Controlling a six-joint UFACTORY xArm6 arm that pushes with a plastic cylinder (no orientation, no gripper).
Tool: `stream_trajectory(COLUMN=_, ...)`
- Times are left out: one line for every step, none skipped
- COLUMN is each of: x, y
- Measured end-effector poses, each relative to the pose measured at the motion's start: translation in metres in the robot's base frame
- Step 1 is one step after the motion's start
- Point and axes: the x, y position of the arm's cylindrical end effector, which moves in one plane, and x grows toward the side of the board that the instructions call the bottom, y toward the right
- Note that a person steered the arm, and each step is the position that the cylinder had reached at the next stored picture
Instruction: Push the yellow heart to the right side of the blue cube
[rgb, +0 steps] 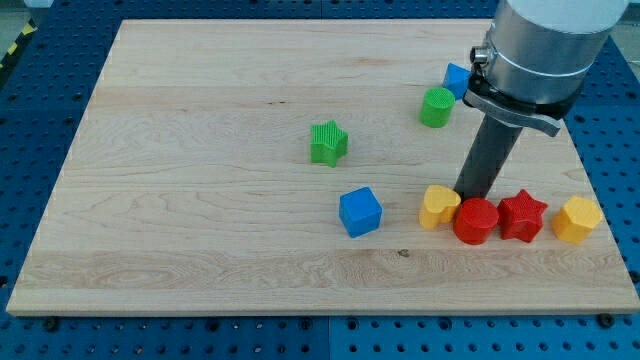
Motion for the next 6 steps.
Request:
stream_trajectory(x=0.000, y=-0.008)
stream_trajectory(x=0.000, y=-0.030)
stream_trajectory(x=0.000, y=-0.043)
stream_trajectory(x=-0.013, y=-0.044)
stream_trajectory(x=-0.036, y=-0.052)
stream_trajectory(x=-0.036, y=-0.086)
